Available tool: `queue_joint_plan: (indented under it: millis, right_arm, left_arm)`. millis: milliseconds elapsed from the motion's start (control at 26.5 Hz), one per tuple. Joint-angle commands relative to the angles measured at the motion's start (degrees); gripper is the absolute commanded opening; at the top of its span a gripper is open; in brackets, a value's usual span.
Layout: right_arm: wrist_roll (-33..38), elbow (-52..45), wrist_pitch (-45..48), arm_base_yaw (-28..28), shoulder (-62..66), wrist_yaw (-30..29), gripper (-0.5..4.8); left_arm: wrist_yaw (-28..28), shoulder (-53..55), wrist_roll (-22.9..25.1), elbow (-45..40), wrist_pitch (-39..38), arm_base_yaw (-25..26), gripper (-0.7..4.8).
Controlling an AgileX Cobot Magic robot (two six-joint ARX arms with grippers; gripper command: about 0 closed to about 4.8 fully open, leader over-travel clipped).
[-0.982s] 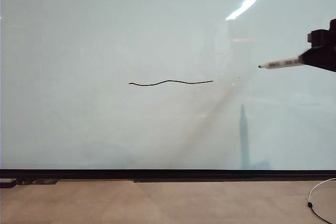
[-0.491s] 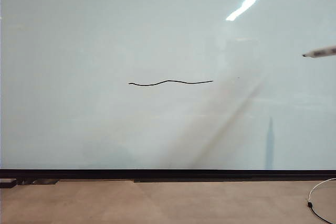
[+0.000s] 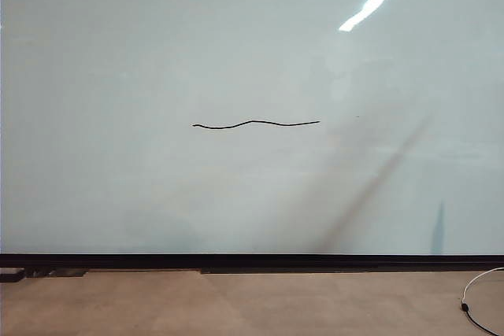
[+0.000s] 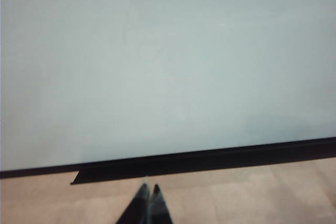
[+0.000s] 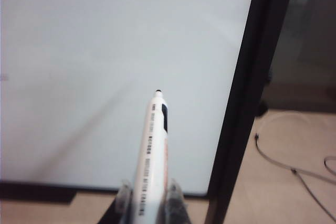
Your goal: Pick up the pen on the shelf to the right of the whiteboard and draw a straight line.
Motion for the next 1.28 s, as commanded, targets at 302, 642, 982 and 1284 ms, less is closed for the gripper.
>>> queue_joint_plan:
  millis: [302,642,982,1284]
  right_arm:
    - [0.1,-0.5,0.2,-3.8,-0.2,-3.8,-0.04]
    - [0.1,-0.5,2.8,-3.6,-0.2,-2.3,-0.01]
    - [0.1,-0.5,2.7,-3.6,-0.2,-2.5,-0.01]
    - [0.1,-0.5,2.7,-3.6,-0.2,-2.5,-0.01]
  left_arm:
    - [0.1,0.1,0.0,0.2,0.2,0.0,-0.05]
    - [0.1,0.1,0.0,0.2,0.2,0.0,-0.05]
    - [0.1,0.0,0.0,0.2,0.2,0.0,-0.05]
    - [0.1,0.0,0.0,0.2,0.2,0.0,-0.05]
